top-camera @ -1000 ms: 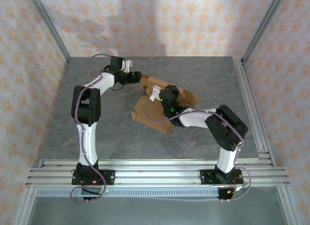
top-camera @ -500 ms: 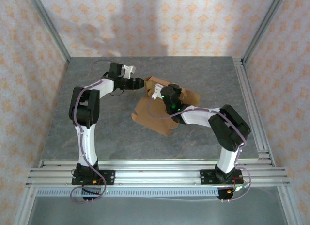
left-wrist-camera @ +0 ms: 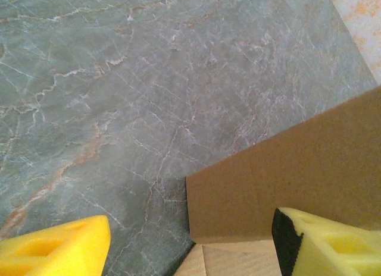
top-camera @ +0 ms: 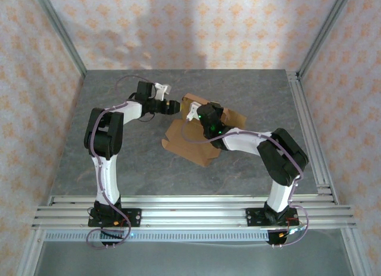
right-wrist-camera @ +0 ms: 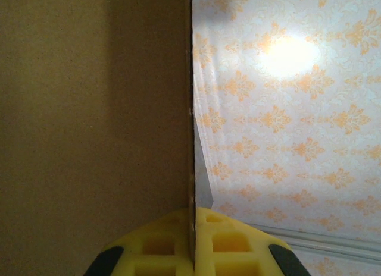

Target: Fold the paper box

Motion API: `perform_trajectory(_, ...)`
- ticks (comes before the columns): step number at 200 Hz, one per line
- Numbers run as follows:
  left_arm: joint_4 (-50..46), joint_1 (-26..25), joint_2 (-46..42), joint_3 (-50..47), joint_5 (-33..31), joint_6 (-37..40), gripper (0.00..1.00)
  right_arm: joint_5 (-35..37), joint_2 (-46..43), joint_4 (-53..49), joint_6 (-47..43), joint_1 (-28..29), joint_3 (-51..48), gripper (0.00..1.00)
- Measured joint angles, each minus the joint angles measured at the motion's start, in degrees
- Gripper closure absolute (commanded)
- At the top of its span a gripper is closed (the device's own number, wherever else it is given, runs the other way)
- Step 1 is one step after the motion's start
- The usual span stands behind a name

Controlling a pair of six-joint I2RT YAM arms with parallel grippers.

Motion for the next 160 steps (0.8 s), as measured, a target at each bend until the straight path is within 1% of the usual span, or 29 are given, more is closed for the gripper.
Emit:
perform_trajectory(13, 0.3, 0.0, 0.0, -0.4, 0.3, 0.4, 0.3, 0.0, 0.0, 0.0, 0.0, 0.0, 0.0, 1.0)
perform_trajectory(42, 0.8, -0.1, 0.0, -0.6, 0.7, 1.7, 0.31, 0.0, 0.0, -0.1, 0.0, 0.0, 0.0, 1.0)
perform_trajectory(112, 1.2, -2.1, -3.4, -5.1, 4.2, 13.1, 0.32, 0.0, 0.2, -1.3, 0.0, 0.0, 0.8, 1.0)
perform_trajectory(160, 0.7, -2.2, -3.5, -4.7, 4.7, 16.5, 0.32, 0.0, 0.4, -1.7, 0.0, 0.0, 1.2, 1.0)
